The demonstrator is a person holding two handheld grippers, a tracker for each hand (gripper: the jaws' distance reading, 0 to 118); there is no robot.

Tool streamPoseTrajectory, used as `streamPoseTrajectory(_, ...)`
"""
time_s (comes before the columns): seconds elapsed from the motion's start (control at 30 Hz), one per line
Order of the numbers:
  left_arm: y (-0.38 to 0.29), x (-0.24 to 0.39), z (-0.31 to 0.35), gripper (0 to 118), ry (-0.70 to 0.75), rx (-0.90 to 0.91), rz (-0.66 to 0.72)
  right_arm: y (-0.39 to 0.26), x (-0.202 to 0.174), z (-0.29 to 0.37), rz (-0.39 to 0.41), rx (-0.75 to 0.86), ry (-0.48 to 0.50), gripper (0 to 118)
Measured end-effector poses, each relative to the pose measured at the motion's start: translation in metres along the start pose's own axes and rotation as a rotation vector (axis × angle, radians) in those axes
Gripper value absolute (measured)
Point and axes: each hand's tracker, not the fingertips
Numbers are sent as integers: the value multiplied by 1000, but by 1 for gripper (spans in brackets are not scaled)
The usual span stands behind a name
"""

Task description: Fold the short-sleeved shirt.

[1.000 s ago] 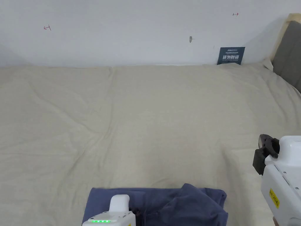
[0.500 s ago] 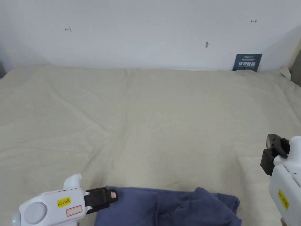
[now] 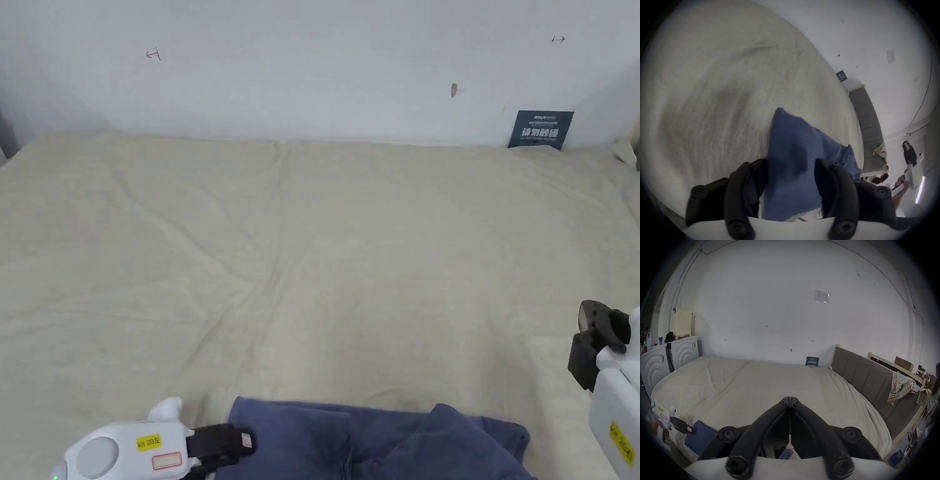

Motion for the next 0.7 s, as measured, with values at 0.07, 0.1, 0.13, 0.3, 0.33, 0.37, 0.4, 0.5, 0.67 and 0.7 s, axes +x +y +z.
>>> streamPoseTrajectory(0.07,-4,1,-7,44,5,-10,-26,0,1,-1,3,-2,-7,0)
streamPoseTrajectory(0.1,-5,1,-10,32,13,-14,-43,0,1,-1,6,-4,-11,0)
streamPoseTrajectory(0.13,-5,1,-13,22,8,-26,-50,-1,2,-1,8,-5,-14,0)
streamPoseTrajectory(0.3,-9,15,-7,11,50,13,-115,-1,5,-2,10,-11,-21,0)
streamPoseTrajectory(0.33,-11,22,-3,11,69,30,-152,-1,5,-2,10,-11,-22,0)
streamPoseTrajectory(0.37,-13,30,2,10,86,50,-186,0,6,-2,9,-10,-21,0)
streamPoseTrajectory(0.4,-14,35,7,10,94,61,-208,0,5,-2,8,-9,-20,0)
streamPoseTrajectory(0.5,-12,48,22,9,113,76,-238,2,5,-1,3,-3,-13,0)
streamPoseTrajectory(0.67,-2,42,59,9,174,114,-254,6,4,0,-2,16,5,0)
streamPoseTrajectory(0.7,1,41,69,9,194,127,-257,7,3,0,-4,19,9,0)
